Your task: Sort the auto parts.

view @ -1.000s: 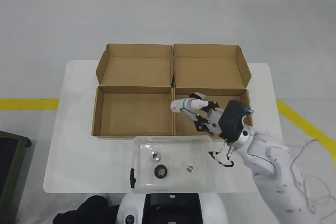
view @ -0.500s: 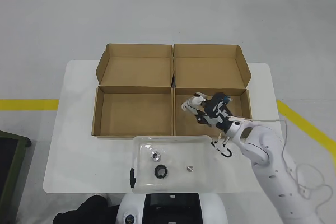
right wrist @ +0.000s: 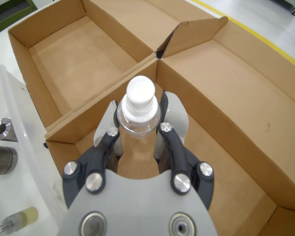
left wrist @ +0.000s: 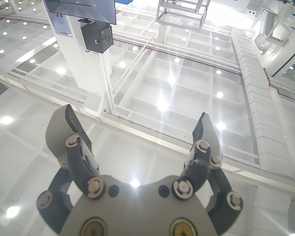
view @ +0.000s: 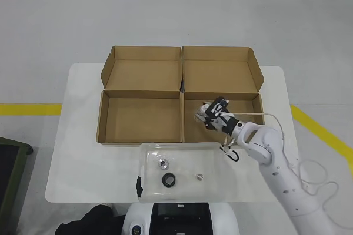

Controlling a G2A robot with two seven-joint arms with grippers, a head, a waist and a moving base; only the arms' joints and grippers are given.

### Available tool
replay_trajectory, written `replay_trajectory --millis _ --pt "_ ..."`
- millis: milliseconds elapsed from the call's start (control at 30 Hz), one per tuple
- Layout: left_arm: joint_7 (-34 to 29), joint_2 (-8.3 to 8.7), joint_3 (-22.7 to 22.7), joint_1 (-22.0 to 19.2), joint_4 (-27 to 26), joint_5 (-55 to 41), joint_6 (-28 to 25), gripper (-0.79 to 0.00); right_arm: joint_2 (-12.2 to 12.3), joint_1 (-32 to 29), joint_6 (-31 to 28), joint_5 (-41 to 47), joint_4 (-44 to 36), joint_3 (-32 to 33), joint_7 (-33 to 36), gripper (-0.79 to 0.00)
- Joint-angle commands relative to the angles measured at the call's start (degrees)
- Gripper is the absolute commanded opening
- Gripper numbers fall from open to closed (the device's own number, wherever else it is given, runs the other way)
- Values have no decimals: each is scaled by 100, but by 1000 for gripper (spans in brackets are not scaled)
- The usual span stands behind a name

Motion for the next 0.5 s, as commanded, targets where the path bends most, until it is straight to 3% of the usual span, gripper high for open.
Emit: replay_trajectory --millis 0,200,233,333,467 --pt "0 0 0 0 0 0 0 0 -10 44 2 -8 102 -47 -2 -785" --pt "0 0 0 0 0 0 0 0 -38 157 30 -84 314 -178 1 -785" --pt "0 0 0 0 0 0 0 0 -41 172 41 -97 344 -191 -1 -739" --pt "0 0 0 0 0 0 0 0 -48 209 52 -149 412 -225 21 -462" --pt "0 0 0 0 0 0 0 0 -52 236 10 -215 474 -272 30 -419"
